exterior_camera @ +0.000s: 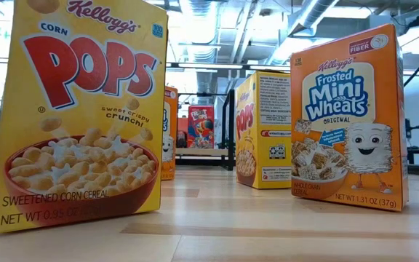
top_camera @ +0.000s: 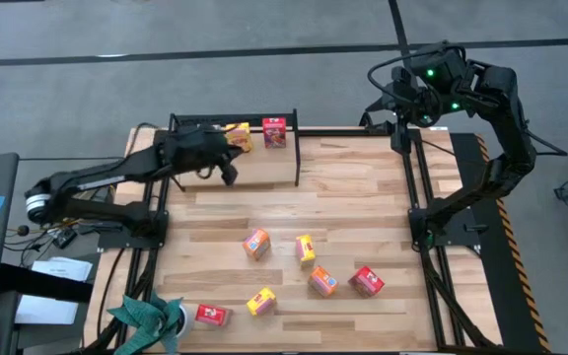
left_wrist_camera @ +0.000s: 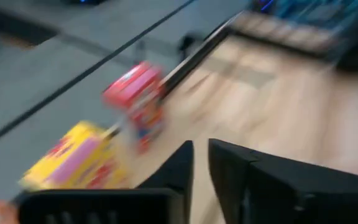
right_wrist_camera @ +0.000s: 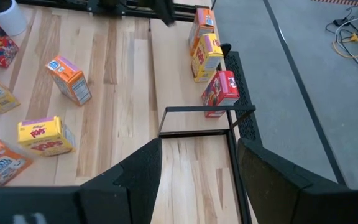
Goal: Stack cereal on shelf
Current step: Put the top red cereal box on the shelf aligned with the other red cereal box
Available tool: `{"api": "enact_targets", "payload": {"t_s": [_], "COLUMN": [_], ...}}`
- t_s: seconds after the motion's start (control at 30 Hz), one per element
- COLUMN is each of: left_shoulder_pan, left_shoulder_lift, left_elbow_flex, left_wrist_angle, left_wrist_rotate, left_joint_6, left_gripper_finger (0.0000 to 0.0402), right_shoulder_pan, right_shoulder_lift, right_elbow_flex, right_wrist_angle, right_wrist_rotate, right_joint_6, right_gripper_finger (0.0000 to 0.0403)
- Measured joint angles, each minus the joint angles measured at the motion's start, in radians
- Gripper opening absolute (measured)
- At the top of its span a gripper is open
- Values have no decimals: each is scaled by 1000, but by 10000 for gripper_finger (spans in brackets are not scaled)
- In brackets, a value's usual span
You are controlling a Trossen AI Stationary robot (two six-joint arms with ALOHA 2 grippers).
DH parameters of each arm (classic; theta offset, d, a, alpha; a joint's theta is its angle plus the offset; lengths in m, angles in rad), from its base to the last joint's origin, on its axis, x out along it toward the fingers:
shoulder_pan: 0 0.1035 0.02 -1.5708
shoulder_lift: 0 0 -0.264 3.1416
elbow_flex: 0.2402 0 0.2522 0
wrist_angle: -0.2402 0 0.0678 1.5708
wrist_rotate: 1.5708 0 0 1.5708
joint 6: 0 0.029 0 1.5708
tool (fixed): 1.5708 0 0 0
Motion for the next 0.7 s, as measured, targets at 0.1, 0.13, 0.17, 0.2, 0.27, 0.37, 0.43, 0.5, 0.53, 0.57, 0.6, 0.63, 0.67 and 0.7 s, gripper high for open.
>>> {"api": "enact_targets", "payload": {"t_s": [0.1,0.13,0.17,0.2,0.27,0.37,0.43,0.5,0.53,0.57,0.6,0.63,0.67,0.7], "left_shoulder_pan": [-48,-65,-85,-110,-168,-259,-294,-318,-328,-334,-342,-347,-348,-348], "left_shoulder_lift": [-83,-102,-117,-125,-128,-92,-48,15,46,79,120,161,202,246], "left_elbow_flex": [0,1,1,1,2,4,29,97,138,185,241,299,358,425], "left_wrist_angle": [53,75,101,128,181,283,302,300,271,241,204,150,89,18], "left_wrist_rotate": [105,150,196,235,273,231,198,191,195,208,226,242,254,264], "left_joint_6": [-107,-143,-175,-204,-231,-224,-217,-200,-189,-172,-150,-121,-89,-54], "left_gripper_finger": [92,111,130,149,182,217,231,241,244,246,247,247,247,247], "right_shoulder_pan": [0,0,0,0,0,0,0,0,0,0,0,0,2,2], "right_shoulder_lift": [0,0,0,0,0,0,0,0,-1,-1,-1,-3,-5,-9], "right_elbow_flex": [0,0,0,0,0,0,0,0,0,0,0,0,0,0], "right_wrist_angle": [-1,-2,-1,-1,-1,-1,-2,-5,-6,-7,-11,-14,-14,-14], "right_wrist_rotate": [0,0,0,0,0,0,0,0,0,0,0,0,0,0], "right_joint_6": [0,0,0,0,0,0,0,1,1,2,2,3,3,3], "right_gripper_finger": [232,232,232,232,232,232,232,232,232,232,232,232,232,232]}}
